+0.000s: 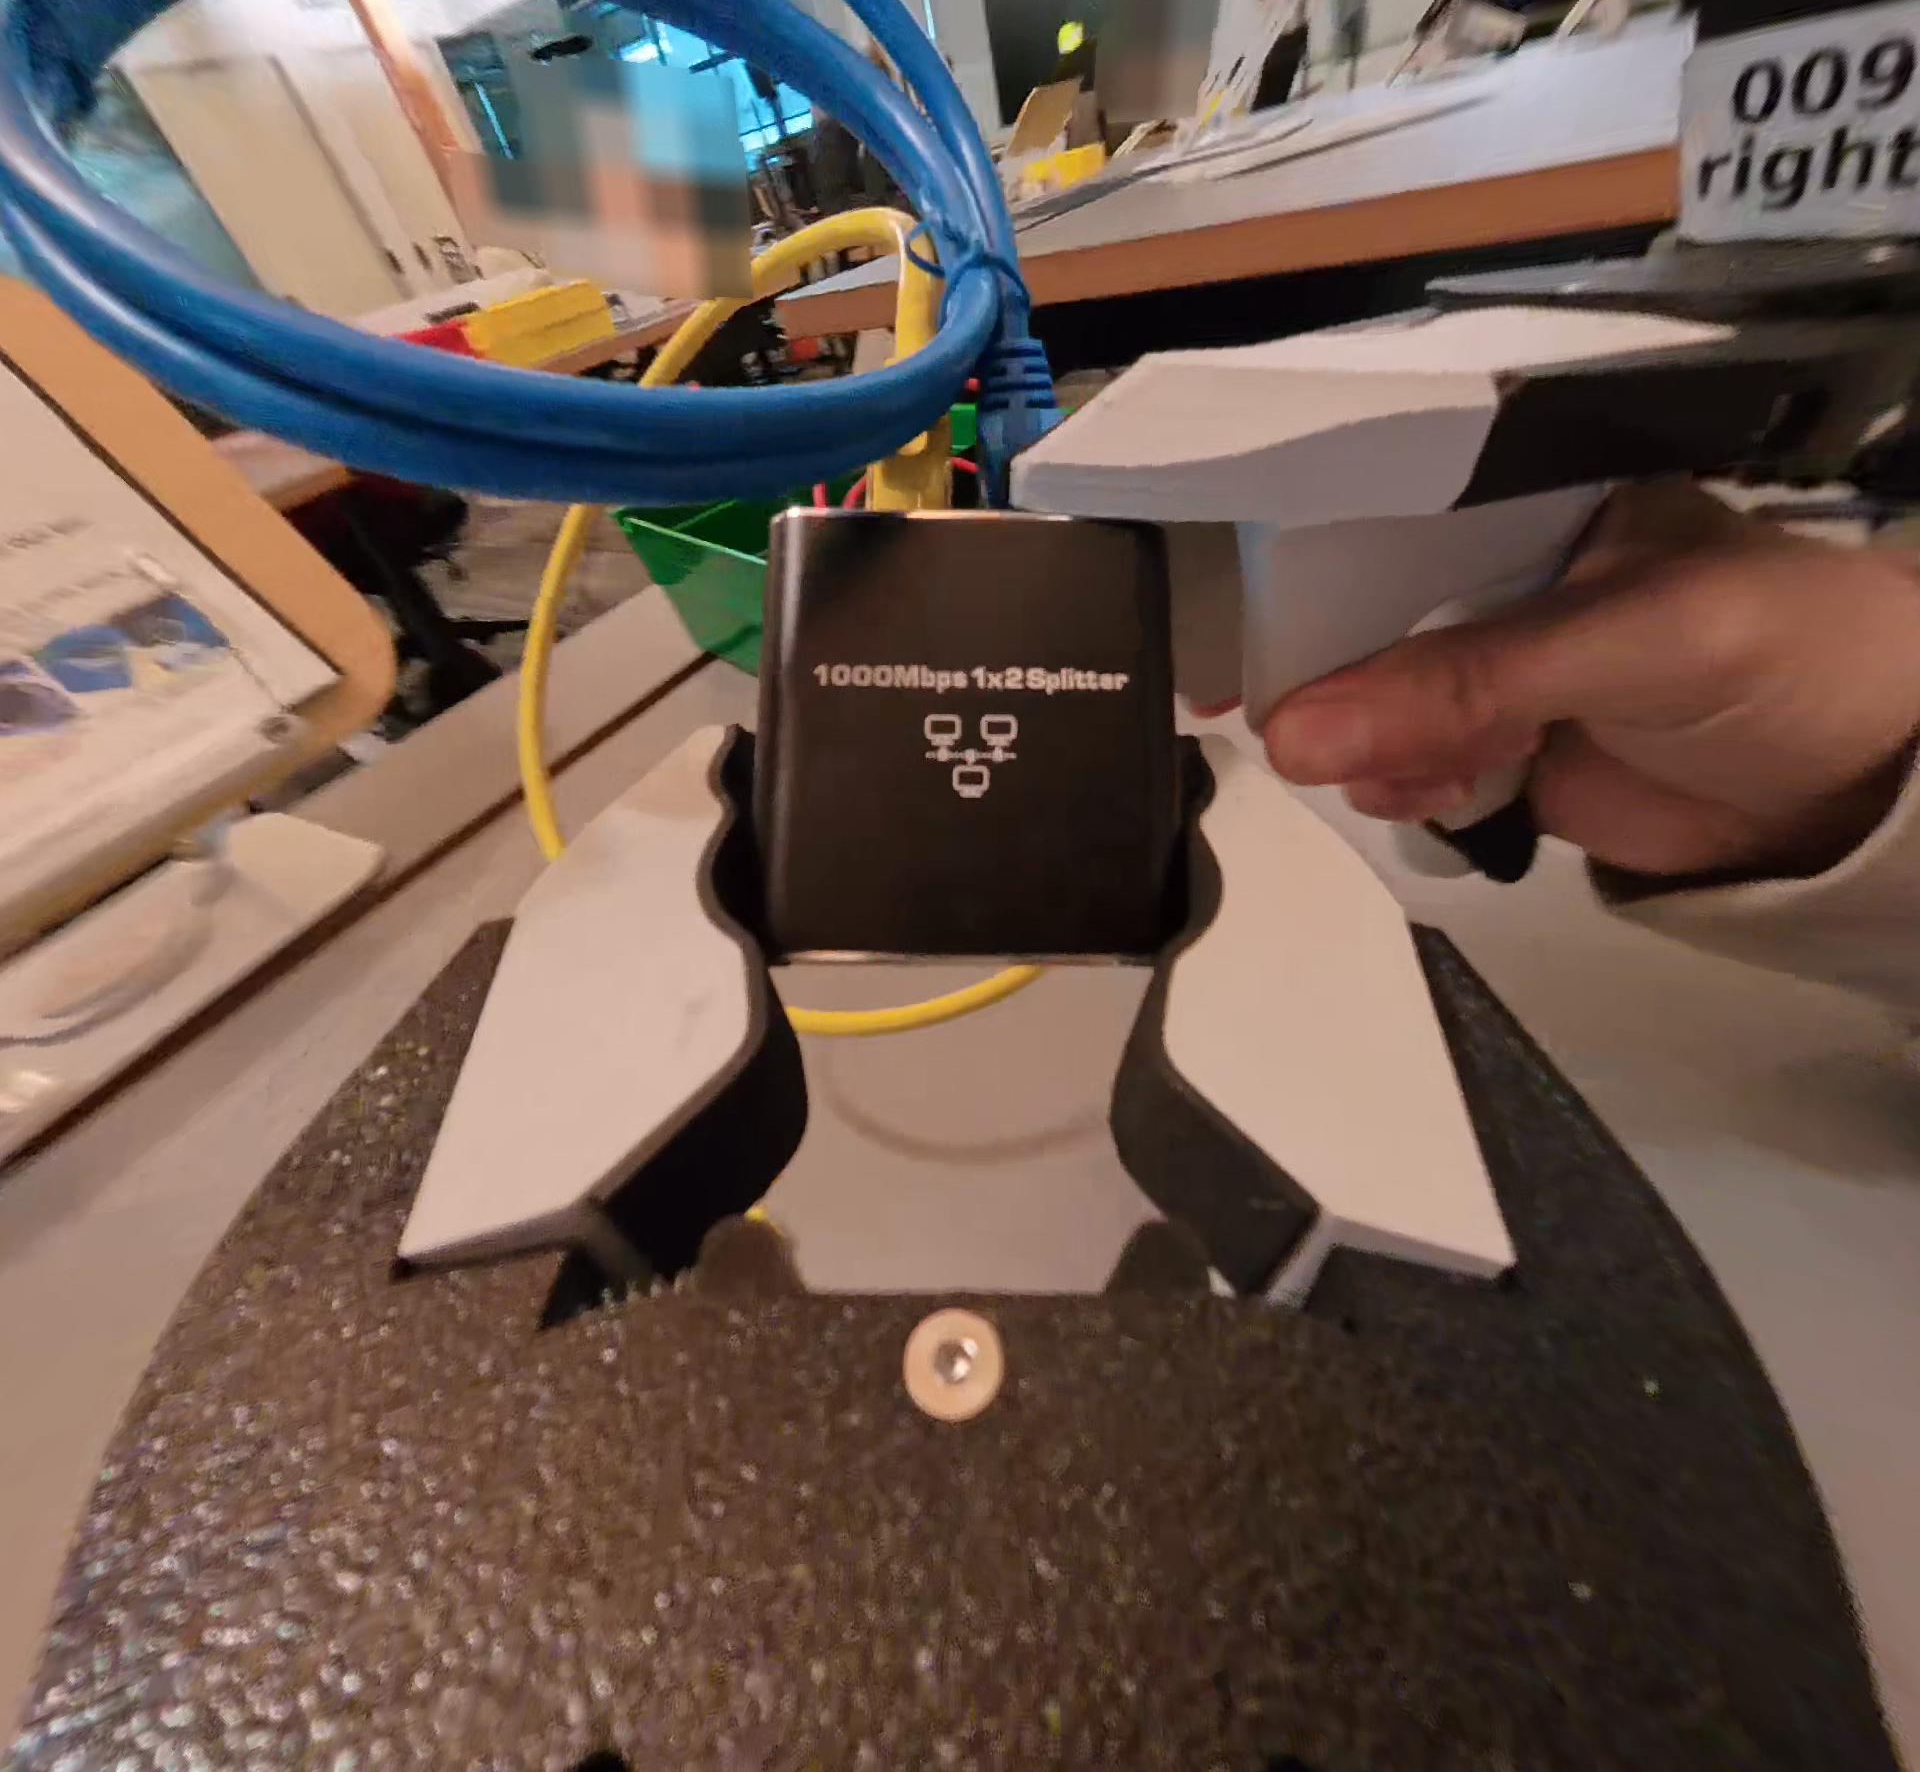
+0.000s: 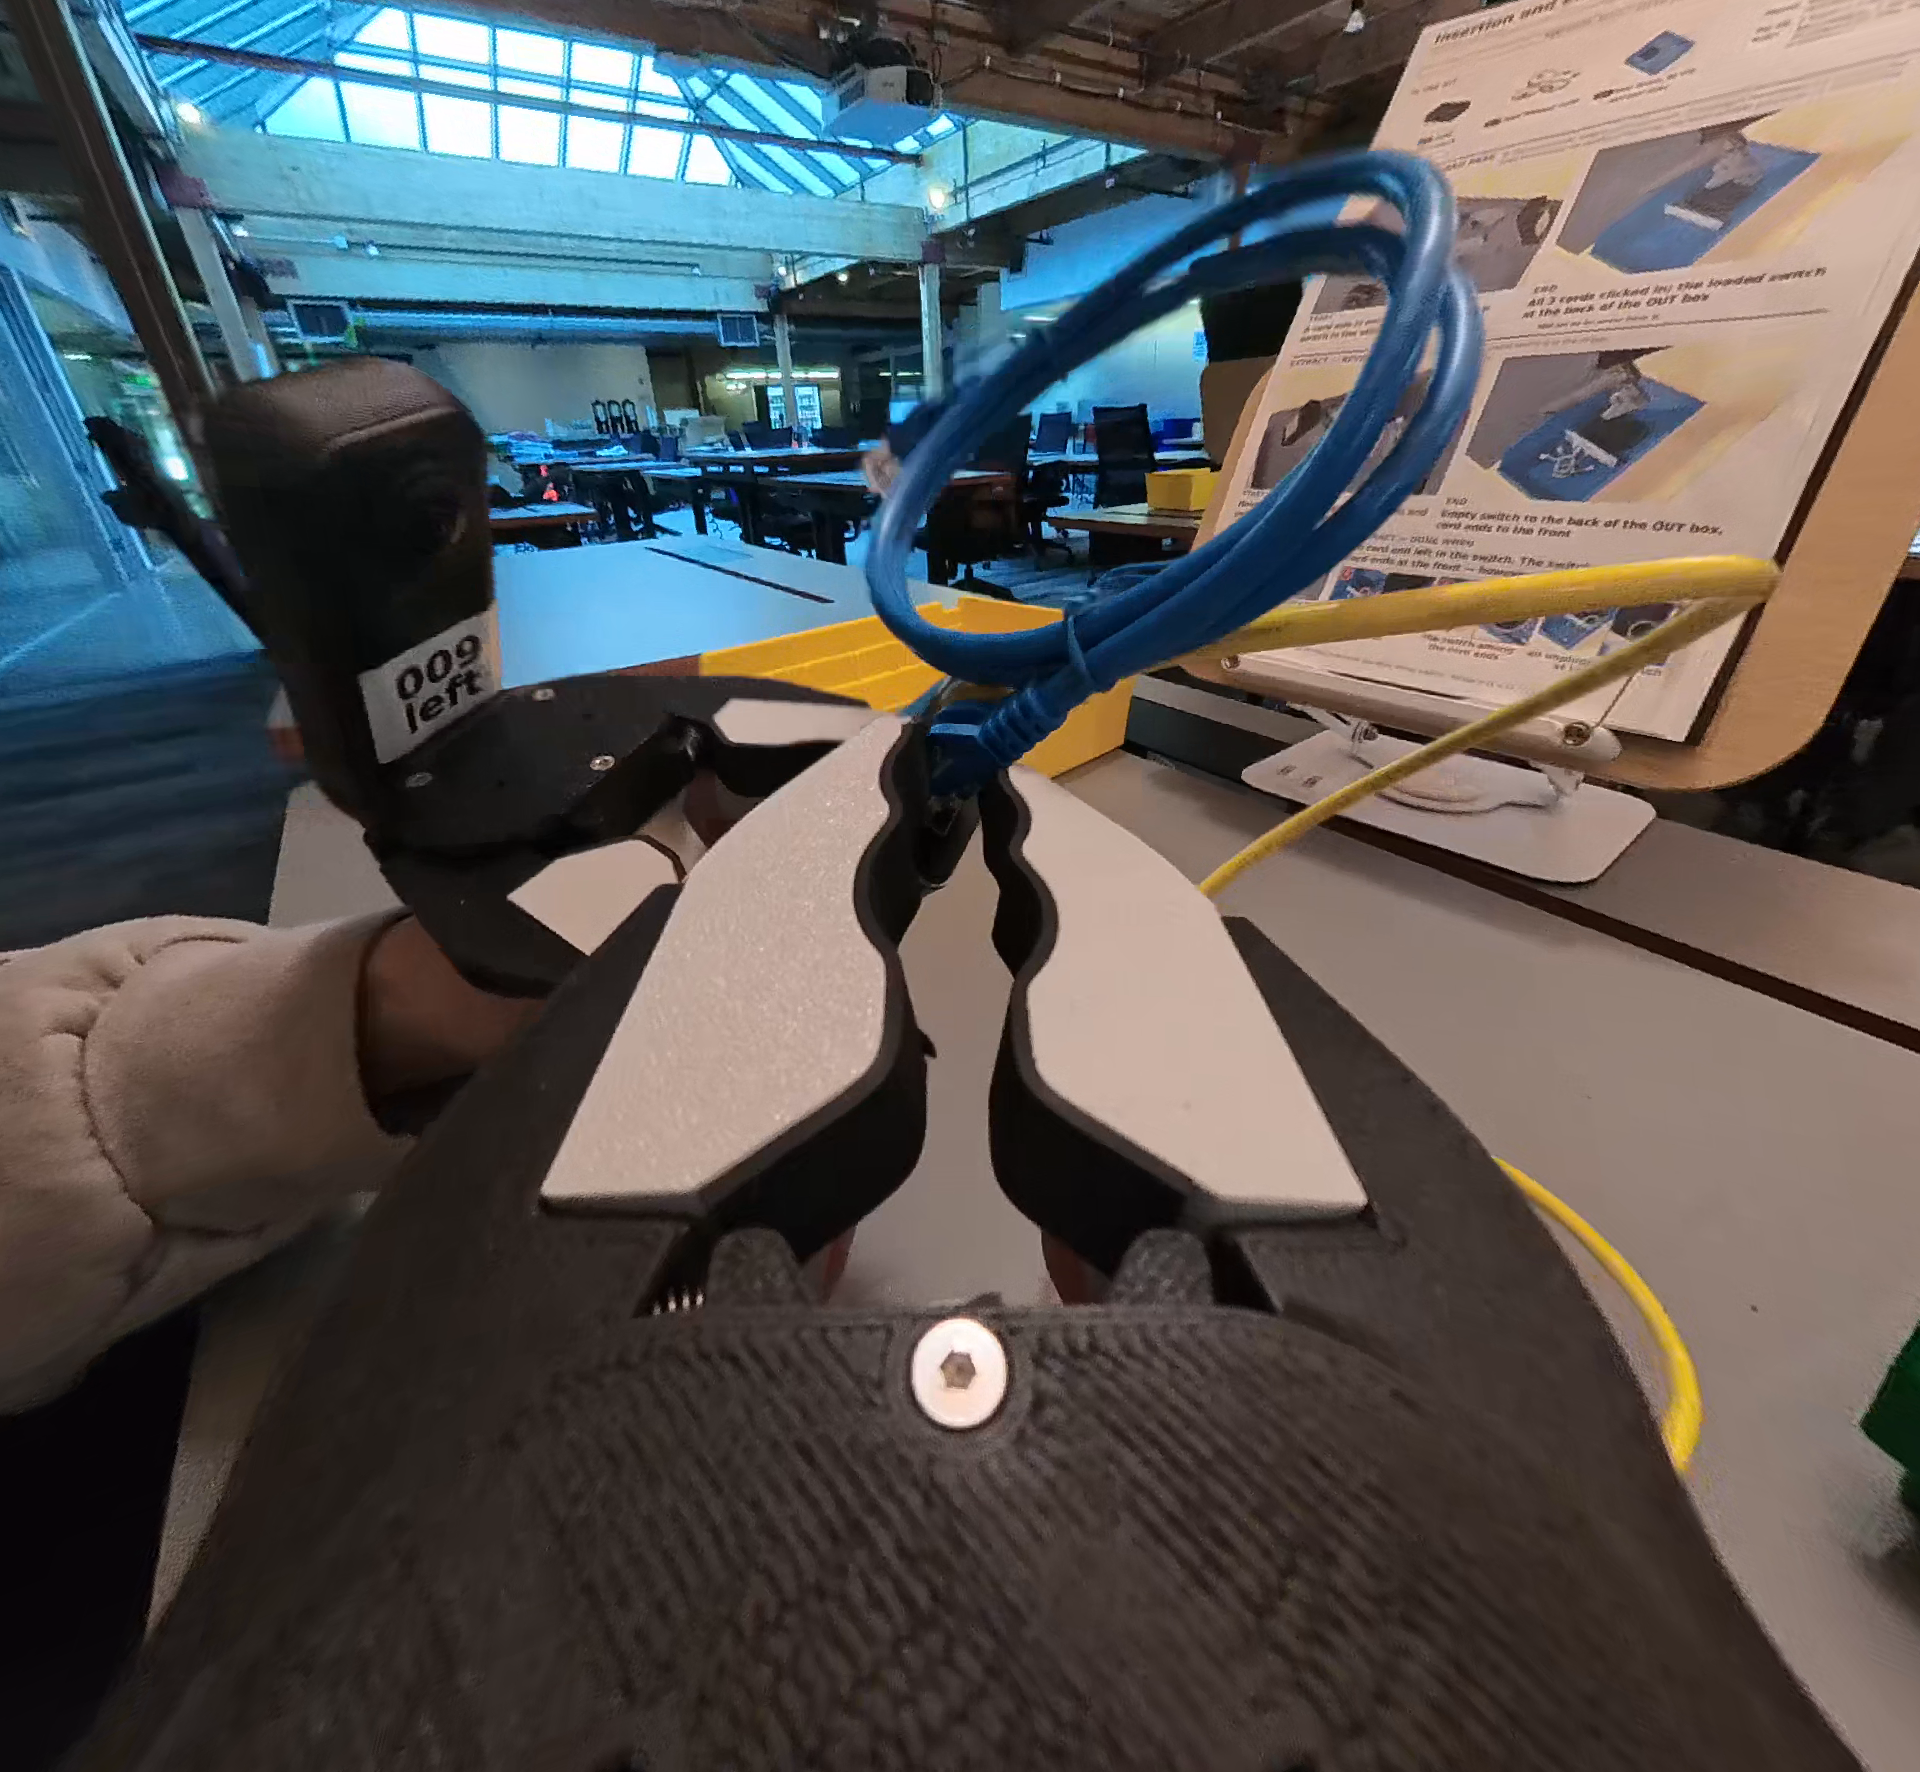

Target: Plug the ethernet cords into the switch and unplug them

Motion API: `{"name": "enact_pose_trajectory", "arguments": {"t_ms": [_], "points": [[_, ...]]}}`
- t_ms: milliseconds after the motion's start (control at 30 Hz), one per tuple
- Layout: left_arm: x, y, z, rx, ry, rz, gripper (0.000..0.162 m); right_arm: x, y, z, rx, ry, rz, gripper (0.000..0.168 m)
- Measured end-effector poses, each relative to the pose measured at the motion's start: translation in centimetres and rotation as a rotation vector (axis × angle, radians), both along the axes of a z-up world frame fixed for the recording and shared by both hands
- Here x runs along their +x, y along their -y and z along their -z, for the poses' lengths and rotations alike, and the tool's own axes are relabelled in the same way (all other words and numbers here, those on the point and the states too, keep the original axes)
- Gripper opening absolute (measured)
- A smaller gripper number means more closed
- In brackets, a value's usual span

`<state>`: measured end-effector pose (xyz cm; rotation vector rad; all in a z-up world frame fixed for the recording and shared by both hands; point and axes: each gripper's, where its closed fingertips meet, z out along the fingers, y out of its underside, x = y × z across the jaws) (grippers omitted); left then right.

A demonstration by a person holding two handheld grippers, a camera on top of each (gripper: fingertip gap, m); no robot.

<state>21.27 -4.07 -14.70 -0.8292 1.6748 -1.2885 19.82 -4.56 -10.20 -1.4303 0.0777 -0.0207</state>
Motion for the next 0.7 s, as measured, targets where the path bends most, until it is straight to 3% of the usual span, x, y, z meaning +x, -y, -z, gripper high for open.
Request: {"name": "enact_pose_trajectory", "arguments": {"t_ms": [200,300,367,600,700], "points": [[0.1,0.2,0.5,-0.066,-0.019,0.030,0.075,-0.2,-0.2,0.3,-0.052,0.076,0.025,0.013],[0.3,-0.6,-0.6,0.145,0.095,-0.076,0.075,-0.4,0.0,0.0,0.046,-0.078,-0.070,0.015],[0.2,-0.8,-1.2,0.193,0.138,-0.098,0.075,-0.6,-0.1,-0.5,0.073,-0.119,-0.104,0.013],[0.0,0.2,0.1,-0.061,0.021,0.017,0.075,-0.8,-0.4,0.1,-0.016,0.015,-0.036,0.013],[0.1,-0.7,-0.3,0.144,0.122,-0.082,0.075,-1.2,-0.4,0.2,0.025,-0.083,-0.119,0.013]]}}
